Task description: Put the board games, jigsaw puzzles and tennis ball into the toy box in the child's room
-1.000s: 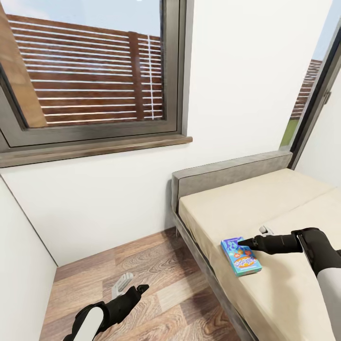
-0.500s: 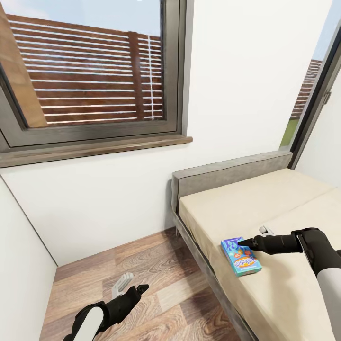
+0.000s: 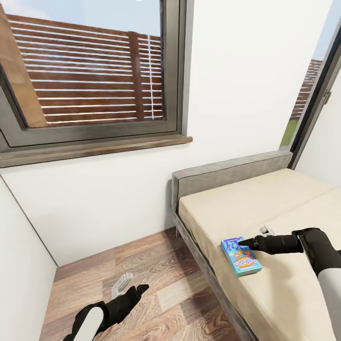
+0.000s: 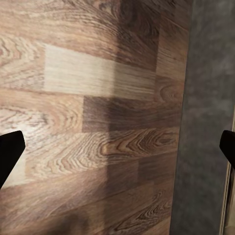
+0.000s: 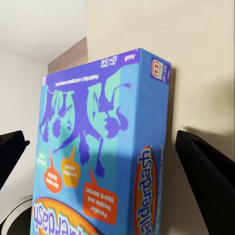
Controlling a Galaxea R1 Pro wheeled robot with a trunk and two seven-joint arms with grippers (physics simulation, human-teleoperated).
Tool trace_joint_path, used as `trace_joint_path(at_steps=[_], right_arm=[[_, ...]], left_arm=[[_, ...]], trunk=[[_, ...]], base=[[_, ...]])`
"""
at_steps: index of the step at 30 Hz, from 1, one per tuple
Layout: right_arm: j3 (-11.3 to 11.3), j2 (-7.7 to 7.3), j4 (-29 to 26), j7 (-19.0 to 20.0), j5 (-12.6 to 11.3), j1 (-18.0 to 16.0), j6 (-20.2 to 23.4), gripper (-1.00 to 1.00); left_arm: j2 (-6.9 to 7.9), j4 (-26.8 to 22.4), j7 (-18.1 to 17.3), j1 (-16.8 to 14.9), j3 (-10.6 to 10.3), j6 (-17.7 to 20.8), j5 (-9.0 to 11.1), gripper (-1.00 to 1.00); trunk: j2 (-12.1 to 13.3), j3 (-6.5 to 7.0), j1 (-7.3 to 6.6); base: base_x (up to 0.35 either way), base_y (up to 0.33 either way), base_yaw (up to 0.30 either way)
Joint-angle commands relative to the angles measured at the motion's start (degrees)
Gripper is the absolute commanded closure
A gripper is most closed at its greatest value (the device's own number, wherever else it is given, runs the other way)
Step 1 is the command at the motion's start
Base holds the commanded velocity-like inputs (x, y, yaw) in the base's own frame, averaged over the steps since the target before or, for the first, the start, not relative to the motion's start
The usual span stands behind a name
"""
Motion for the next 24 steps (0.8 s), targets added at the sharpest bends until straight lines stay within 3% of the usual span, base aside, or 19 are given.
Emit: trace_joint_path(at_steps=[1, 24], right_arm=[[-0.21, 0.04, -0.04, 0.48, 0.82, -0.04, 0.39, -1.00], [-0.11, 0.37, -0.04, 0.47, 0.82, -0.04, 0.39, -1.00]], left_arm=[[0.00, -0.08, 0.54, -0.02, -0.01, 0.12, 0.60, -1.00], [0.00, -0.08, 0.53, -0.03, -0.01, 0.12, 0.60, -1.00]], trunk=[[-0.02, -0.06, -0.01], [-0.02, -0.06, -0.01]], base=[[0.000, 0.000, 0.000], [0.000, 0.000, 0.000]])
